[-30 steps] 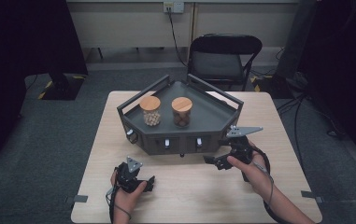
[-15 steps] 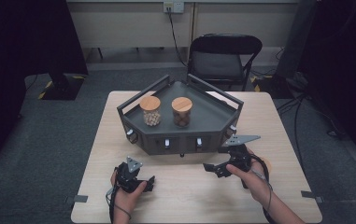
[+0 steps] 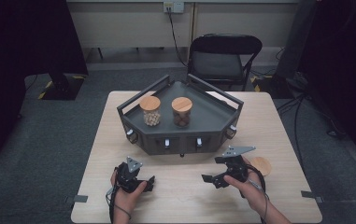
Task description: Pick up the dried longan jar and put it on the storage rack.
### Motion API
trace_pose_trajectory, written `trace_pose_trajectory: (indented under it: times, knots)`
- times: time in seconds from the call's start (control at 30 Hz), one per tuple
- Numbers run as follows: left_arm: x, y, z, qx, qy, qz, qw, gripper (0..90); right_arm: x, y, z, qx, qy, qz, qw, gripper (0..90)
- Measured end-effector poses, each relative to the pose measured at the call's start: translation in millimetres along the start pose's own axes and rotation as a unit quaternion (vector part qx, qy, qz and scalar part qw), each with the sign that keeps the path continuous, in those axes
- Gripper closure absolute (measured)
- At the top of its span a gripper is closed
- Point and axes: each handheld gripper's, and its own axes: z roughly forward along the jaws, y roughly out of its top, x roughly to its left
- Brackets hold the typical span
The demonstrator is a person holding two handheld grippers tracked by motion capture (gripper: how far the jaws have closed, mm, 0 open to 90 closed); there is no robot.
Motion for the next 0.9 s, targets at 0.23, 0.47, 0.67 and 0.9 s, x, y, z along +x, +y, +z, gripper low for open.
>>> trace_pose_trajectory:
  times: [0.23,0.47,0.67,0.9]
  knots:
    - [0.0,0.0,0.0,0.0,0.0,0.0,1.0,0.0,1.3,-11.2,-1.8,0.01,-0.001,-0.006,0.9999,2.3]
    - [0.0,0.0,0.0,0.0,0.0,0.0,1.0,0.0,-3.5,-22.5,-4.5,0.023,0.008,-0.003,0.9997,2.4]
    - [0.0,0.0,0.0,0.0,0.0,0.0,1.0,0.0,-6.2,-27.7,-9.1,0.025,0.008,-0.004,0.9996,2.5]
    - [0.0,0.0,0.0,0.0,0.0,0.0,1.0,0.0,-4.0,-21.8,-24.5,0.011,0.005,-0.017,0.9998,2.3]
